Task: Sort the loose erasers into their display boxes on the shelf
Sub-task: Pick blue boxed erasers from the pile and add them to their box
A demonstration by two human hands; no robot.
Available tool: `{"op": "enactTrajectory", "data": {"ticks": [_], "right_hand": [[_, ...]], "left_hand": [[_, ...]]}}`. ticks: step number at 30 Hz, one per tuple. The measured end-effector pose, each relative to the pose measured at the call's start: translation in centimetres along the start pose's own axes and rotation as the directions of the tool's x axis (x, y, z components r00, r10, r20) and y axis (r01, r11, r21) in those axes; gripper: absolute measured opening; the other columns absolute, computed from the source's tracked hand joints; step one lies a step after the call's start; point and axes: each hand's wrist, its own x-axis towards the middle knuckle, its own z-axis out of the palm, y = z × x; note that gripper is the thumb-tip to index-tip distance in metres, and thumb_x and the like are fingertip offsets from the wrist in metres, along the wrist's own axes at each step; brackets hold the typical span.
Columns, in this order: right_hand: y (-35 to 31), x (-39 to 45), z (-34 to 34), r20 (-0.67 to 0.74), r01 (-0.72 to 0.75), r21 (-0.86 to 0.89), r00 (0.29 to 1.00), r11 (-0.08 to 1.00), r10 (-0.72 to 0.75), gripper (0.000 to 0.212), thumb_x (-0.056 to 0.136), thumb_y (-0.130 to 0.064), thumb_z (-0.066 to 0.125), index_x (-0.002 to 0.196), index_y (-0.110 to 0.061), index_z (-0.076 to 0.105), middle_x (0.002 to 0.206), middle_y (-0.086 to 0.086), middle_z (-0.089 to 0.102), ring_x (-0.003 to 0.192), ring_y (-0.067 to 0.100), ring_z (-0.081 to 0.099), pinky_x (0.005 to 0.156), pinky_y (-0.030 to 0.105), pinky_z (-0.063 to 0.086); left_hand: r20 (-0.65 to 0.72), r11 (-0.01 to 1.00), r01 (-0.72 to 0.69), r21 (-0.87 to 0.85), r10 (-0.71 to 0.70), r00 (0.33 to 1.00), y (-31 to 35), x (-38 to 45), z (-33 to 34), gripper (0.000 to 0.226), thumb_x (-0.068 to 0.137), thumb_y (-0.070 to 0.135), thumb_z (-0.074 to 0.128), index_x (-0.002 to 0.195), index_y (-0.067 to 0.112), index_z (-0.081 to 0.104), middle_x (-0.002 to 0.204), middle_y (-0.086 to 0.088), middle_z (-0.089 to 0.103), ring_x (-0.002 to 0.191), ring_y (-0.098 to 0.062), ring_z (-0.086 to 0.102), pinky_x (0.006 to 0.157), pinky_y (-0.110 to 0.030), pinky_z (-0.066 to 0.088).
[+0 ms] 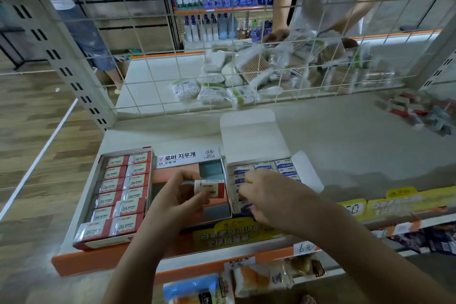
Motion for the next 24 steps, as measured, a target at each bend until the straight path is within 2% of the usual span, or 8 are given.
{"op": "enactTrajectory", "data": {"ticks": [4,8,10,13,15,20,24], "right_hand": [[0.6,-0.3,-0.9,-0.019,0.036,0.07,0.999,0.997,-0.035,0.026,0.09,-0.019,0.049,0.115,-0.015,0.057,0.108,-0.001,0.05,0.094,0.011,0.045,0.083,0.021,0.041],[1.7,-0.8,-0.6,-0.043,-0.015,0.322,0.999,0.946,0.03,0.017,0.083,-0.015,0.058,0.099,-0.022,0.055,0.093,-0.012,0.049,0.087,0.003,0.048,0.078,0.016,0.043],[2.0,-1.0,0.0,-0.056,-0.015,0.387,0.998,0.922,0.039,0.02,0.082,-0.014,0.059,0.096,-0.026,0.052,0.09,-0.014,0.052,0.086,0.003,0.051,0.077,0.019,0.046],[1.8,-1.3,0.6,-0.085,-0.003,0.461,0.995,0.887,0.048,0.032,0.083,-0.015,0.061,0.108,-0.033,0.051,0.1,-0.013,0.059,0.092,0.004,0.056,0.082,0.023,0.049],[1.7,-1.4,0.9,-0.118,0.025,0.476,0.992,0.879,0.036,0.036,0.084,-0.015,0.062,0.113,-0.034,0.052,0.1,-0.016,0.059,0.094,0.0,0.055,0.085,0.018,0.047],[1.5,-1.2,1.3,-0.139,0.036,0.435,0.99,0.9,0.027,0.028,0.086,-0.016,0.061,0.109,-0.03,0.057,0.099,-0.017,0.056,0.093,-0.004,0.052,0.082,0.013,0.044],[1.5,-0.8,1.6,-0.124,0.065,0.385,0.992,0.92,-0.018,0.025,0.087,-0.015,0.059,0.109,-0.027,0.061,0.095,-0.022,0.048,0.089,-0.012,0.044,0.08,0.003,0.033]], "left_hand": [[0.0,1.0,0.013,-0.021,-0.013,1.0,0.0,-0.1,-0.2,0.035,0.069,0.027,0.063,0.1,0.013,0.055,0.09,-0.006,0.071,0.084,-0.02,0.069,0.071,-0.03,0.055],[0.006,0.998,0.037,-0.06,-0.036,0.999,-0.1,-0.1,-0.5,0.034,0.07,0.027,0.064,0.099,0.013,0.054,0.091,-0.008,0.071,0.086,-0.023,0.069,0.075,-0.037,0.053],[0.008,0.997,0.042,-0.07,-0.041,0.999,-0.2,-0.1,-0.6,0.033,0.07,0.026,0.064,0.099,0.013,0.054,0.092,-0.009,0.071,0.087,-0.023,0.069,0.075,-0.037,0.053],[0.009,0.996,0.05,-0.075,-0.05,0.999,-0.2,0.0,-0.6,0.03,0.071,0.025,0.063,0.098,0.013,0.055,0.093,-0.009,0.071,0.088,-0.024,0.069,0.078,-0.039,0.053],[0.012,0.995,0.06,-0.078,-0.059,0.998,-0.3,0.1,-0.7,0.029,0.073,0.024,0.062,0.099,0.014,0.055,0.093,-0.009,0.071,0.088,-0.024,0.069,0.078,-0.039,0.053],[0.021,0.993,0.088,-0.076,-0.087,0.996,-0.3,0.2,-0.8,0.028,0.074,0.025,0.062,0.099,0.015,0.055,0.096,-0.01,0.071,0.09,-0.025,0.069,0.079,-0.043,0.054],[0.019,0.993,0.086,-0.084,-0.085,0.996,-0.3,0.2,-0.9,0.028,0.074,0.024,0.061,0.099,0.015,0.054,0.096,-0.009,0.071,0.089,-0.024,0.069,0.076,-0.039,0.054]]}}
